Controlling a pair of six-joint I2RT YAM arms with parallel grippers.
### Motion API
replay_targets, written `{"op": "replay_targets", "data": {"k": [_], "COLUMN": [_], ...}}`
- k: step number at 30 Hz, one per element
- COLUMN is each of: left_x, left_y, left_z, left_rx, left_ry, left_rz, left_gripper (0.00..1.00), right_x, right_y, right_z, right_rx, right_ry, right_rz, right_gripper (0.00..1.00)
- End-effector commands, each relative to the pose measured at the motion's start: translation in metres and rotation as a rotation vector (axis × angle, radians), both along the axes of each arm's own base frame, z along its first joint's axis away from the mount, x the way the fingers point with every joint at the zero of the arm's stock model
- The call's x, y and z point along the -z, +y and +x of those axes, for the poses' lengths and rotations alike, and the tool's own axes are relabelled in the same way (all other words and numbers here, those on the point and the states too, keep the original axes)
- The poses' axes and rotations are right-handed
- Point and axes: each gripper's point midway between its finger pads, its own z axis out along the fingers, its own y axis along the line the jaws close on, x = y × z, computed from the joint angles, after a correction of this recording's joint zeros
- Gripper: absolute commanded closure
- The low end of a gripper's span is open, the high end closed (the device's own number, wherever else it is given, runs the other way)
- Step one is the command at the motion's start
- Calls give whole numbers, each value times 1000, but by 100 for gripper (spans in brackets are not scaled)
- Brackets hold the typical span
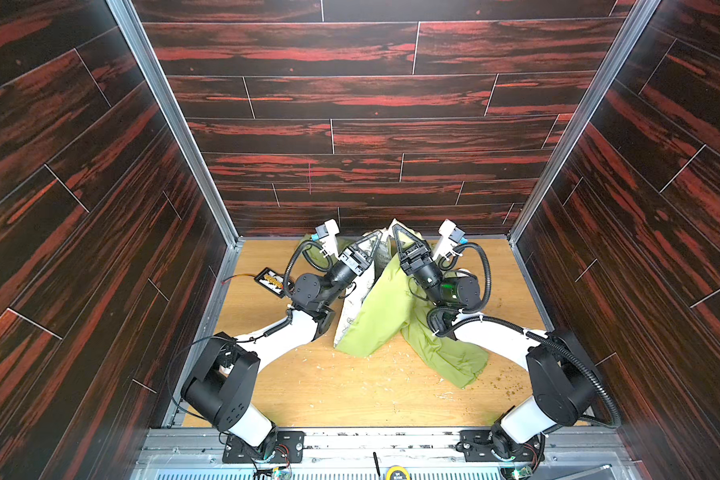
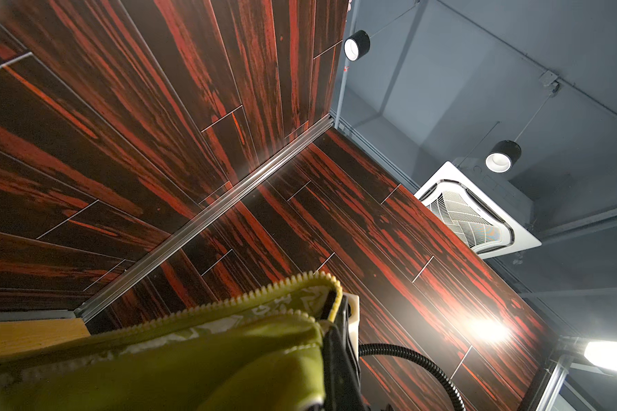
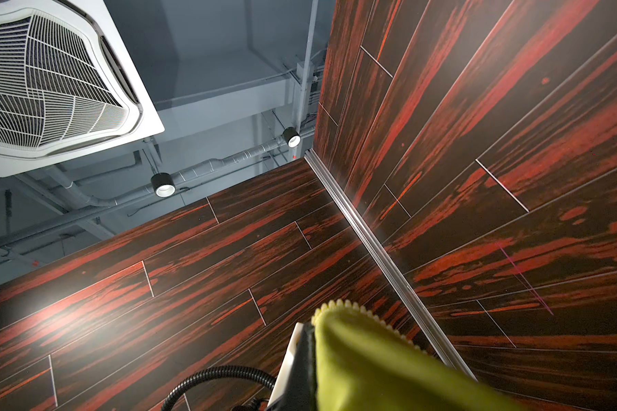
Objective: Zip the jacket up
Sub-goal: 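Hold the lifted zipper edges together above the jacket with both grippers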
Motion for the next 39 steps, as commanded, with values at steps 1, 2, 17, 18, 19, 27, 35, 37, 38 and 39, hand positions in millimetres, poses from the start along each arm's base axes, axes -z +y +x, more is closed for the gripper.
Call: {"op": "replay_targets", "data": {"k": [1,2,17,18,19,27,35,37,38,39], "left_x": [-29,-28,-26,-25,-25,-30,-39,-38,-37,-37], "left_y": [6,5,0,-1,-3,-3,5,7,7,7], "left_z": [-14,-14,-8,-7,-7,-5,-12,-12,-11,-11], "left_rx": [17,19,60,69,82,90,71,61,59,59], "left_ry": [-82,-81,-42,-35,-28,-24,-41,-41,-38,-34], "left_rz": [-61,-60,-77,-79,-81,-100,-115,-117,-117,-119], "left_gripper": [100,100,100,100,100,100,100,100,100,100], "right_x": [-16,-15,-9,-9,-9,0,21,25,25,26], "right_y": [-1,-1,5,6,9,10,0,0,1,2], "right_z": [-8,-7,-19,-21,-22,-26,-13,-13,-14,-15], "right_rx": [-2,-2,-23,-30,-37,-50,-38,-48,-58,-70], "right_ry": [-50,-48,-43,-41,-41,-30,49,57,57,58], "right_rz": [35,33,-74,-91,-112,-147,-147,-140,-138,-137], "right_gripper": [100,100,100,100,100,100,100,100,100,100]}}
